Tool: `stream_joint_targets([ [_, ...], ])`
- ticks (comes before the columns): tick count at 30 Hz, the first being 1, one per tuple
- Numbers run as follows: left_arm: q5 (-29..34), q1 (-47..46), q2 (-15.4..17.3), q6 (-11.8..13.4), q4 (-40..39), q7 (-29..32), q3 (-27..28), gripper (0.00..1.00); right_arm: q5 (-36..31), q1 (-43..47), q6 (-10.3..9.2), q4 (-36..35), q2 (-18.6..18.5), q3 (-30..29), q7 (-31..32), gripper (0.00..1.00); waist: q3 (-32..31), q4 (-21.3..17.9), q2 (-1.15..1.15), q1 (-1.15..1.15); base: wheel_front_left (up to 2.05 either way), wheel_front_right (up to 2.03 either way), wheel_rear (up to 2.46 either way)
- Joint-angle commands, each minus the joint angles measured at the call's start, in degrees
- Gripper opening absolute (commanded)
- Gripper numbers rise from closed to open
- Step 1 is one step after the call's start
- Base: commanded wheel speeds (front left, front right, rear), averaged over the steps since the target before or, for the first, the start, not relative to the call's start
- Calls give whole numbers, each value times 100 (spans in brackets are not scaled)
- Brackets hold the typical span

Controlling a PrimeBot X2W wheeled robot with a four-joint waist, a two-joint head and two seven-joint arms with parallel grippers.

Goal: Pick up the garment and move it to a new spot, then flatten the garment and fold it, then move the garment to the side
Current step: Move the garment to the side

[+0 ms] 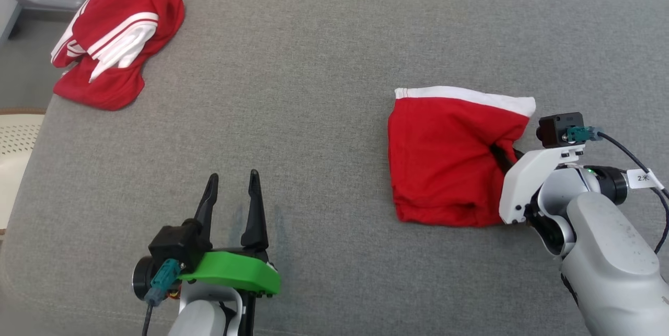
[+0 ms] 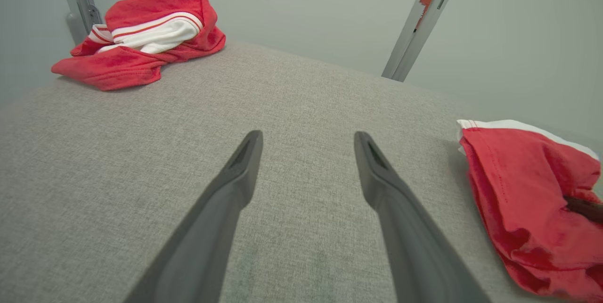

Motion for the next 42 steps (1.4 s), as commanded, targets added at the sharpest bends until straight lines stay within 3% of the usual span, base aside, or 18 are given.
stream_joint_targets([
  [1, 63, -102, 11, -17, -26, -2, -8, 100, 49, -64, -17, 78, -95, -12, -64, 0, 51, -93, 0, 0, 0, 0, 0],
  [7, 178, -228, 10, -88, -60, -2, -157, 100, 129, -279, -15, 114, -313, -8, -273, 0, 168, -540, 0, 0, 0, 0, 0],
  [13, 296, -418, 15, -149, -123, -1, -319, 100, 59, -482, -13, 146, -568, -130, -487, 0, 426, -1338, 0, 0, 0, 0, 0],
  [20, 536, -615, 83, -260, -56, -2, -417, 100, 5, -672, -14, 321, -482, -369, -901, 0, 759, -2407, 0, 0, 0, 0, 0],
  [25, 595, -708, 154, -290, -73, 64, -500, 100, -63, -742, -14, 467, -360, -513, -1218, 0, 899, -2900, 0, 0, 0, 0, 0],
  [32, 659, -784, 245, -274, -226, 198, -580, 100, -350, -972, -14, 746, -286, -494, -1530, 0, 1049, -3037, 0, 0, 0, 0, 0],
  [42, 663, -843, 342, -149, -568, 282, -512, 100, -693, -1779, -14, 1303, -518, -299, -1770, 0, 1285, -2597, 0, 0, 0, 0, 0],
])
